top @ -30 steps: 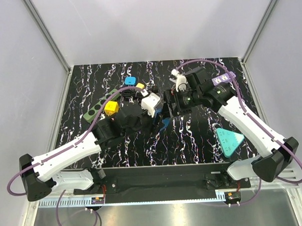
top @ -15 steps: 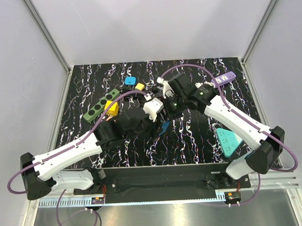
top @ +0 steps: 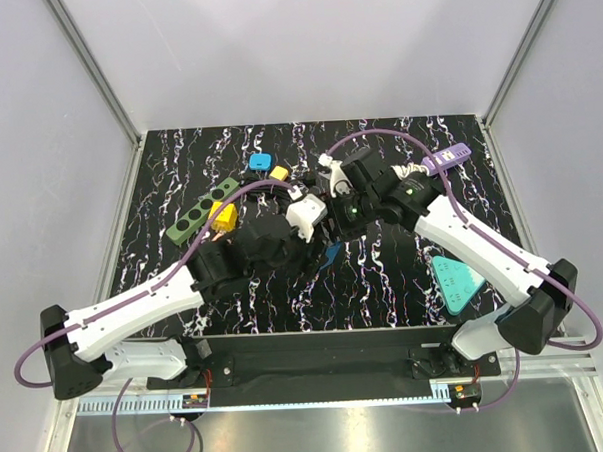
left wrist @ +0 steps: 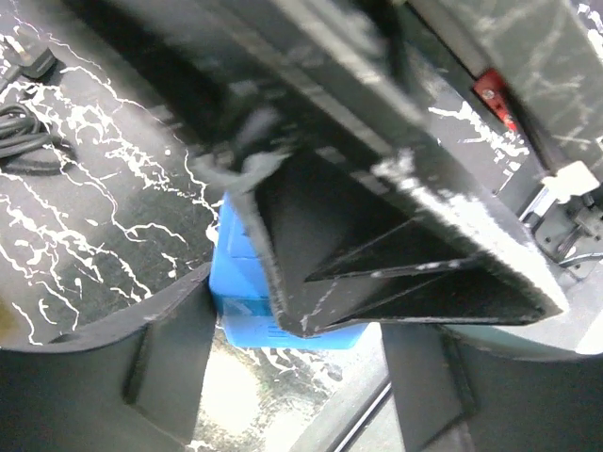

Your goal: Insert the plug

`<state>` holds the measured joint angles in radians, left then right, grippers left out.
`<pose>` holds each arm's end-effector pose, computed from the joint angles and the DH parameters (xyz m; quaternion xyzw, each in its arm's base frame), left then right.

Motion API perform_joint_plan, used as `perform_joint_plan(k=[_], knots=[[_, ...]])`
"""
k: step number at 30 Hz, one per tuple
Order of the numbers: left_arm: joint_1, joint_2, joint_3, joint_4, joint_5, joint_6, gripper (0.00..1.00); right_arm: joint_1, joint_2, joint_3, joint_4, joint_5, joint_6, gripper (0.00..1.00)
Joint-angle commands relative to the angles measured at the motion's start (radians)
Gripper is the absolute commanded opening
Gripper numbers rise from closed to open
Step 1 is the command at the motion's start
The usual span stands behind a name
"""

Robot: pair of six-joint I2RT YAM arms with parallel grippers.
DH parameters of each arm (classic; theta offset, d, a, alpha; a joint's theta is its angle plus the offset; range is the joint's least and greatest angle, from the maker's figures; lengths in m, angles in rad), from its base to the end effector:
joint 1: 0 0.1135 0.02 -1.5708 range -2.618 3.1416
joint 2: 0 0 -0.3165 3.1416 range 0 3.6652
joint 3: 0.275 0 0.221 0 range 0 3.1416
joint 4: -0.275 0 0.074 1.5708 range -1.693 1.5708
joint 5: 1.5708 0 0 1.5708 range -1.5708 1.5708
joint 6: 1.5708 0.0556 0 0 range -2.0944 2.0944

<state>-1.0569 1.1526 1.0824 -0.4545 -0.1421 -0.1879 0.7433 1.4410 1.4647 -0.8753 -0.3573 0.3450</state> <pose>0.1148 -0.1873 0.3830 0.3316 0.7987 -0.2405 0.4407 0.1881 0.1993 0.3975 -0.2435 0.8906 0.3216 0.2102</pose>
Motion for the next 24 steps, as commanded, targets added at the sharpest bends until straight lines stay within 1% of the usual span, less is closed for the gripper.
perform_joint_plan(k=[1, 5, 6, 11, 18, 21, 23, 24], knots=[[0.003, -0.073, 0.022, 0.109, -0.022, -0.016, 0.75, 0.01, -0.067, -0.006, 0.048, 0.02, 0.038, 0.0], [0.003, -0.12, -0.012, 0.112, -0.021, -0.001, 0.93, 0.01, -0.082, 0.003, 0.061, 0.023, 0.06, 0.0], [0.003, -0.126, -0.019, 0.112, -0.017, 0.002, 0.93, 0.008, -0.088, 0.009, 0.064, 0.024, 0.063, 0.0], [0.005, -0.152, -0.053, 0.112, 0.015, 0.033, 0.95, -0.002, -0.116, 0.023, 0.085, 0.034, 0.1, 0.0], [0.003, -0.177, -0.07, 0.123, 0.048, 0.062, 0.96, -0.005, -0.182, 0.025, 0.162, 0.02, 0.164, 0.0], [0.003, -0.18, -0.073, 0.137, 0.071, 0.071, 0.98, -0.009, -0.195, 0.023, 0.194, -0.017, 0.192, 0.0], [0.003, -0.189, -0.078, 0.161, 0.076, 0.071, 0.97, -0.009, -0.198, 0.02, 0.223, -0.063, 0.209, 0.0], [0.005, -0.2, -0.081, 0.171, 0.078, 0.071, 0.95, -0.007, -0.209, 0.011, 0.237, -0.074, 0.225, 0.0]])
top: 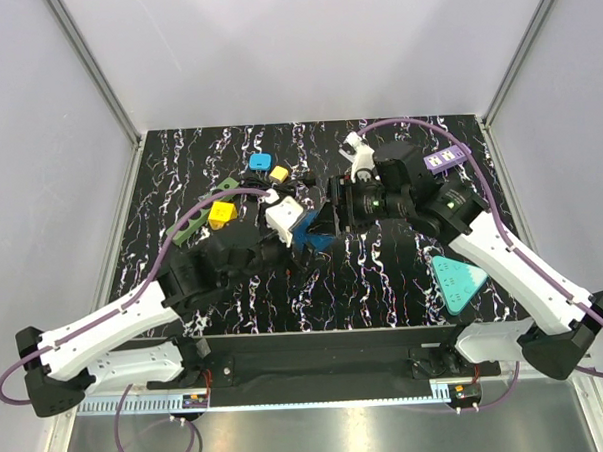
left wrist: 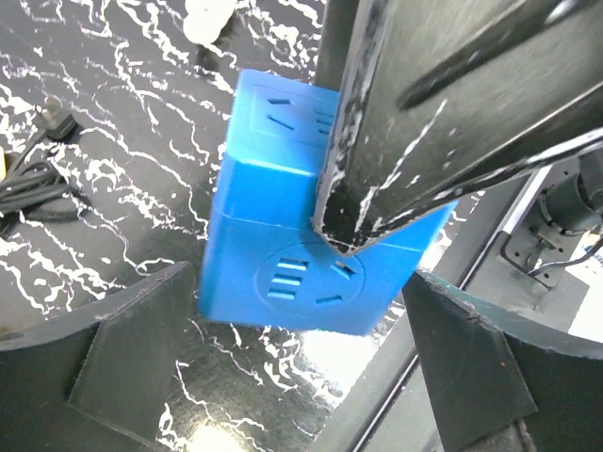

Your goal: Insert the plug

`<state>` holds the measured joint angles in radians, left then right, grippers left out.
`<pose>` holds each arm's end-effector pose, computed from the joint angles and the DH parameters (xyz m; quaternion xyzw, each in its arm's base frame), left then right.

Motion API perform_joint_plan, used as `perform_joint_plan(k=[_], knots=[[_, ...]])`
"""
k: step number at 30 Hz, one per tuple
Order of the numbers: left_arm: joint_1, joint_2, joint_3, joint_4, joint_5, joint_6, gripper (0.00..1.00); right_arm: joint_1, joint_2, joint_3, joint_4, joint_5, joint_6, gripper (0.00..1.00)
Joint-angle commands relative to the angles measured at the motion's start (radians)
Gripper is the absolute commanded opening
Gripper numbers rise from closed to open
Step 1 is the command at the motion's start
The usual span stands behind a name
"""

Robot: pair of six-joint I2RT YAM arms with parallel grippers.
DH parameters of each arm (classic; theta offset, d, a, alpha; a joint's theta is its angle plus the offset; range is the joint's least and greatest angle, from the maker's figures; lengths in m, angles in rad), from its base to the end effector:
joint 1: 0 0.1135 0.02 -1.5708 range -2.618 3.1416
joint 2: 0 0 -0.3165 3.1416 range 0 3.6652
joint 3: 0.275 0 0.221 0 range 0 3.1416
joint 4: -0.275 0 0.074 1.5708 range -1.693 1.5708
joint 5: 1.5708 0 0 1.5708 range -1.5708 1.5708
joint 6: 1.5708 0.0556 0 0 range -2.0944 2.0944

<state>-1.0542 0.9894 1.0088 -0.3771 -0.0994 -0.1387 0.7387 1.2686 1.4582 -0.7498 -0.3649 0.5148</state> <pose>0.0931 -0.1528 0.3968 0.3373 0.7486 -0.2860 0.4940 0.1567 0.1696 0.4478 -0.1834 0.8453 0.4078 0.2924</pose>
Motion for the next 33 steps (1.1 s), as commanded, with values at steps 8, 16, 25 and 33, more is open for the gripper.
perform_joint_plan(k=[8, 16, 25, 33], knots=[[0.002, -0.064, -0.009, 0.124, 0.061, 0.031, 0.46, -0.004, -0.071, -0.002, 0.173, -0.141, 0.096, 0.0], [0.0, -0.064, 0.016, 0.107, 0.09, 0.024, 0.12, -0.004, -0.061, -0.041, 0.161, -0.178, 0.073, 0.57], [0.002, -0.046, 0.01, 0.073, 0.089, 0.031, 0.06, -0.004, -0.015, -0.016, 0.061, -0.209, -0.004, 0.71], [0.0, -0.009, 0.037, 0.041, 0.078, 0.047, 0.0, -0.004, 0.008, -0.016, 0.033, -0.183, -0.029, 0.74]])
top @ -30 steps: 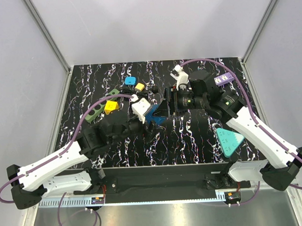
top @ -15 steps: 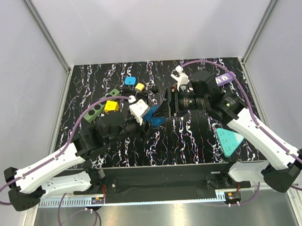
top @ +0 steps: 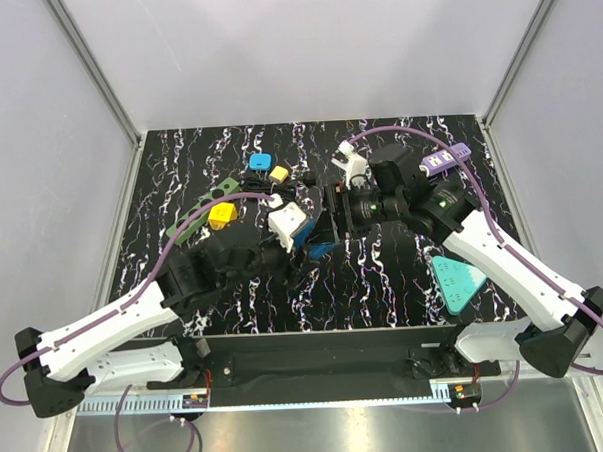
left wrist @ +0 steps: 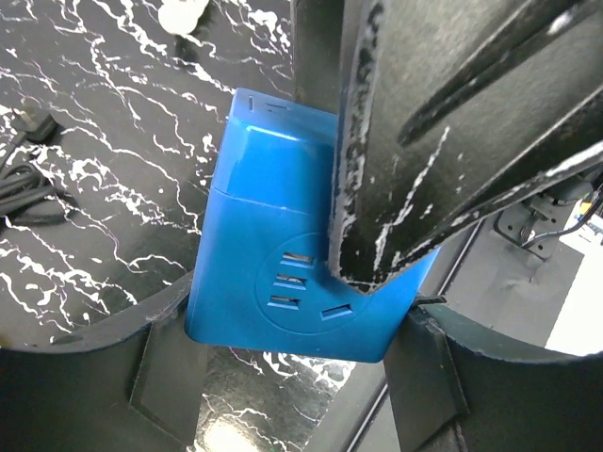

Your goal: Insert the plug

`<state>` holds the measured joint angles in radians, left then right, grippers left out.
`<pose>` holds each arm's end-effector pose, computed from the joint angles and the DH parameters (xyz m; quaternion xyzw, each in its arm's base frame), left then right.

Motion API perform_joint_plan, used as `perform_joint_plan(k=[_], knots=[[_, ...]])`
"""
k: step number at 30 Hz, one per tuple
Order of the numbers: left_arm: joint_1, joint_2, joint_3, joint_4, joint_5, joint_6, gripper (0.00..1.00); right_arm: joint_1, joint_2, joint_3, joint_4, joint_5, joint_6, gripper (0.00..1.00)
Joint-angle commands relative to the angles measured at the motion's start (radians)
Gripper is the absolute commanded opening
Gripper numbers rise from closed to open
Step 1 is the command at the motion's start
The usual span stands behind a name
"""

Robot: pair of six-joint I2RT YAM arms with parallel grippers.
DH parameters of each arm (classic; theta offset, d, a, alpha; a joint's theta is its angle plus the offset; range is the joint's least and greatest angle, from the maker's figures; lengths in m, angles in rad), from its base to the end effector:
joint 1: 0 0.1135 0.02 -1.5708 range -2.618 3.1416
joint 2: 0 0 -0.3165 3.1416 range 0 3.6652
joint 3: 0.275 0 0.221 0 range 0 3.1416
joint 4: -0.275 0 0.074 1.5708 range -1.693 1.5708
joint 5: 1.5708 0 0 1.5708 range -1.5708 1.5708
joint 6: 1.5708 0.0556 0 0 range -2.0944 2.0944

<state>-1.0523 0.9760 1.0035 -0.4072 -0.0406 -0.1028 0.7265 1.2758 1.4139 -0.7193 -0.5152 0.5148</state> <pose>0.0882 -0.1500 0.3935 0.3682 0.7413 -0.2921 0.4791 0.1557 0.1750 0.4379 -0.2102 0.8335 0.4494 0.2432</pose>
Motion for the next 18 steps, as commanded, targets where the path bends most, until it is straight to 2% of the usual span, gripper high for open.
perform_joint_plan(k=[1, 2, 4, 5, 6, 8, 9, 10, 13, 17, 18], knots=[[-0.002, 0.003, 0.043, 0.07, 0.022, 0.012, 0.0, 0.01, 0.0, 0.028, 0.003, -0.029, -0.032, 0.73], [-0.002, 0.004, 0.041, 0.07, 0.025, 0.015, 0.0, 0.008, 0.003, 0.028, 0.003, -0.026, -0.033, 0.7], [-0.002, 0.003, 0.04, 0.07, 0.027, 0.014, 0.0, 0.008, 0.003, 0.028, 0.003, -0.026, -0.032, 0.54], [-0.002, 0.001, 0.035, 0.07, 0.024, 0.012, 0.07, 0.008, 0.007, 0.028, 0.003, -0.028, -0.03, 0.47], [-0.002, -0.002, 0.035, 0.07, 0.016, 0.011, 0.13, 0.008, 0.008, 0.03, 0.003, -0.031, -0.03, 0.3], [0.0, -0.005, 0.037, 0.068, -0.03, -0.011, 0.4, 0.008, 0.008, 0.033, 0.004, -0.023, -0.038, 0.15], [-0.002, -0.008, 0.038, 0.067, -0.045, -0.018, 0.68, 0.008, 0.005, 0.034, 0.004, -0.016, -0.044, 0.0], [0.0, -0.011, 0.043, 0.056, -0.074, -0.029, 0.99, 0.005, 0.0, 0.037, 0.0, 0.021, -0.062, 0.0], [-0.002, -0.023, 0.047, 0.021, -0.12, -0.04, 0.99, -0.025, 0.016, 0.072, -0.079, 0.159, -0.123, 0.0], [0.0, -0.036, 0.058, -0.025, -0.183, -0.041, 0.99, -0.188, 0.08, 0.157, -0.157, 0.245, -0.24, 0.0], [0.0, -0.033, 0.066, -0.045, -0.188, -0.035, 0.99, -0.267, 0.101, 0.181, -0.169, 0.289, -0.263, 0.0]])
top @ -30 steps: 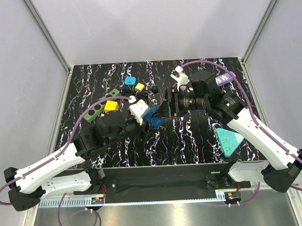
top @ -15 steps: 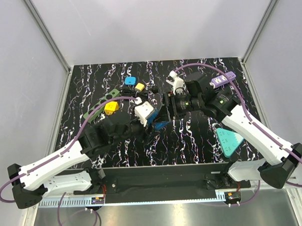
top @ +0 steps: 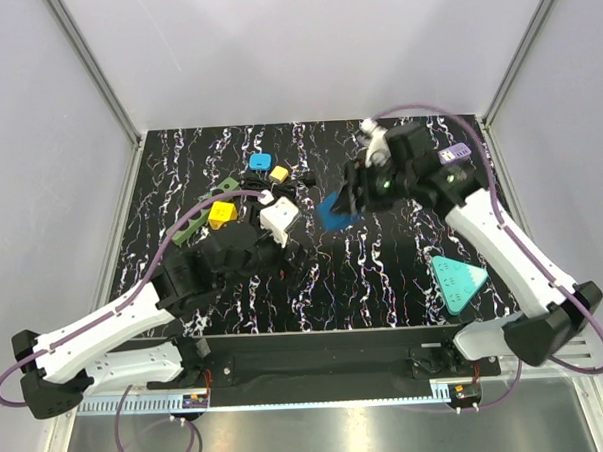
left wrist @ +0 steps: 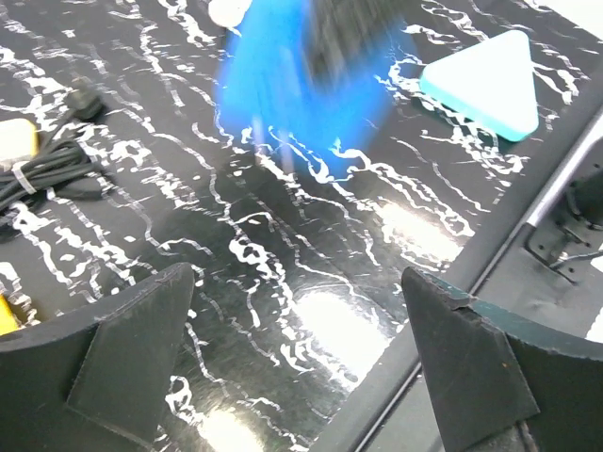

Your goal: Insert the plug

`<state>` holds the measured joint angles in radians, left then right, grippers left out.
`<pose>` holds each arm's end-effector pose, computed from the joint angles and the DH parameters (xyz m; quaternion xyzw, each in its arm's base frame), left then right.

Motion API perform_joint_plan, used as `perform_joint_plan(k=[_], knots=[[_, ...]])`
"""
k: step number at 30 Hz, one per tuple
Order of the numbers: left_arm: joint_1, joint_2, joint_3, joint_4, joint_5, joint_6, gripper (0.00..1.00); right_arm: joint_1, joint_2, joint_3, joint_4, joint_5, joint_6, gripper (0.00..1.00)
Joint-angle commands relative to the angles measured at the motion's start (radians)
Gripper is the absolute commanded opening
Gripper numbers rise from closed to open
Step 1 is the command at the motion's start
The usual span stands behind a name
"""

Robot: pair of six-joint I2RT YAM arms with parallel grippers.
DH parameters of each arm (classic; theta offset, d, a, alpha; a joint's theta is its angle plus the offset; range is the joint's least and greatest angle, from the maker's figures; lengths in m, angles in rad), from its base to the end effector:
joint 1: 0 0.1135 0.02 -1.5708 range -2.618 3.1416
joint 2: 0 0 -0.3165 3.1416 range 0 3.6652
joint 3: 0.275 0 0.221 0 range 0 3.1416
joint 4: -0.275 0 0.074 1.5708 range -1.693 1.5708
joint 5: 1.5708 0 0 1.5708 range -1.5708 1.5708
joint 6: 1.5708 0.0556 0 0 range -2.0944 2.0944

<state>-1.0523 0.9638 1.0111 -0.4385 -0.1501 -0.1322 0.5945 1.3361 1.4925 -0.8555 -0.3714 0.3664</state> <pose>0.0906 -0.1421 0.3943 0.3306 0.7611 -0.2579 0.4950 0.1904 0.1531 0.4328 -0.1788 0.8763 0.3402 0.2906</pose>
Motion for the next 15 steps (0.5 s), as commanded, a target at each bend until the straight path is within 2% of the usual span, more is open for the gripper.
perform_joint_plan(k=[1, 6, 10, 12, 15], knots=[[0.0, -0.016, 0.066, -0.022, -0.086, -0.004, 0.99, -0.166, 0.092, 0.159, -0.054, 0.175, -0.142, 0.0], [0.003, 0.035, 0.127, -0.077, -0.115, -0.004, 0.99, -0.333, 0.265, 0.31, -0.054, 0.412, -0.319, 0.0], [0.003, 0.039, 0.119, -0.082, -0.1, 0.022, 0.99, -0.504, 0.472, 0.469, -0.043, 0.375, -0.336, 0.0], [0.003, 0.032, 0.121, -0.094, -0.098, 0.042, 0.99, -0.541, 0.535, 0.524, -0.06, 0.299, -0.412, 0.0], [0.003, 0.009, 0.113, -0.12, -0.121, 0.081, 0.99, -0.561, 0.632, 0.612, -0.062, 0.351, -0.552, 0.0]])
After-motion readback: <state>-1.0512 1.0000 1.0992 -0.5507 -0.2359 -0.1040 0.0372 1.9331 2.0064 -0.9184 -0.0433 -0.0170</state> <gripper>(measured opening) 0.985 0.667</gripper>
